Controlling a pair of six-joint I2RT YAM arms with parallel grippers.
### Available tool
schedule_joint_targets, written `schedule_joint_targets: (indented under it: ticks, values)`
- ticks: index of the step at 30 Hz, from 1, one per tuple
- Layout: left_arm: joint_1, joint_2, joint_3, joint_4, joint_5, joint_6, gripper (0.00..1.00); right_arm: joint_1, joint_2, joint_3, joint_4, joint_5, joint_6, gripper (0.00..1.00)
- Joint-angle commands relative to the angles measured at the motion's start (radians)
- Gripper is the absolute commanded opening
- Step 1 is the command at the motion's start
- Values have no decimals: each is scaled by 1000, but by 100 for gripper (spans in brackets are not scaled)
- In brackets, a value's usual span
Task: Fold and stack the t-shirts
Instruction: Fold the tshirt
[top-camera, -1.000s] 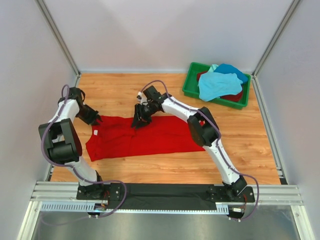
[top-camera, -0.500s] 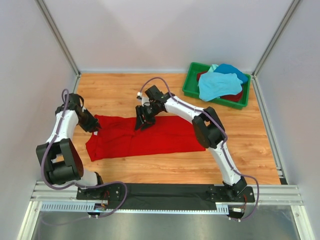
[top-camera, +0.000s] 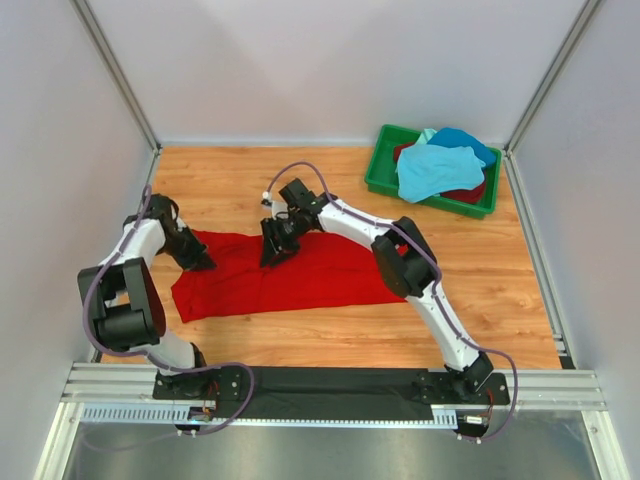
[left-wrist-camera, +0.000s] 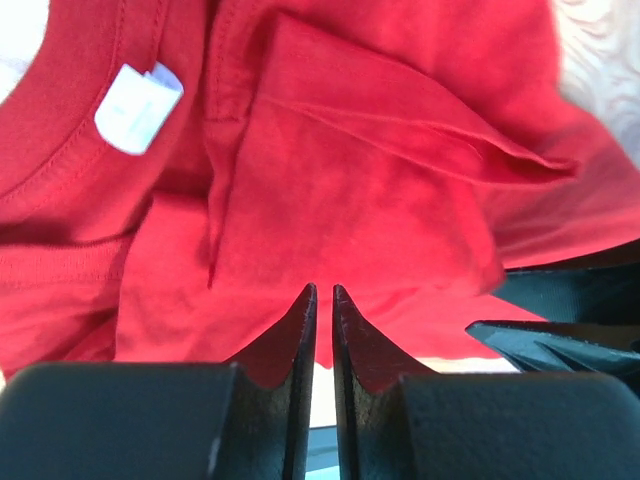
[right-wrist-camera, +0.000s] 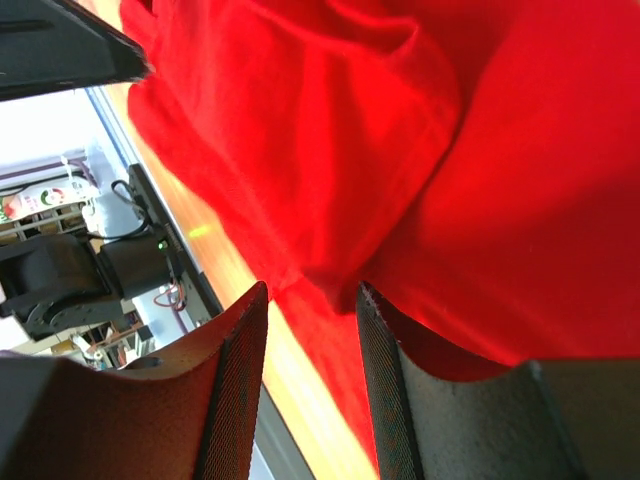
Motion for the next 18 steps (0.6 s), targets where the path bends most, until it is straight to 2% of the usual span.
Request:
schedule_joint_targets:
  ticks: [1,3,6,7,11,15,17,18]
  values:
    - [-7,48,8,36,8,6,16,13,36,68,36,1,9,42]
    - [-9,71,12,39,-4,11,17,14,45,75,36,3,9,41]
    - [-9,99,13,28,-41,11,15,14,35,60,28,2,10,29]
    - [-9,108,18,18,-71,11,14,14,30,36,22,3,9,18]
    - [-9,146,31,-27,-156,28,13,11,-28,-53,-33,58,-4,0]
    - [-7,173,50,-44,-229,54,11,13,-56,-70,-108,58,9,1]
    - [-7,133,45,-42,-219,52,11,11,-67,-60,-133,87,-3,11]
    - [-9,116,45,-45,-208,51,12,11,-71,-46,-146,109,-16,28]
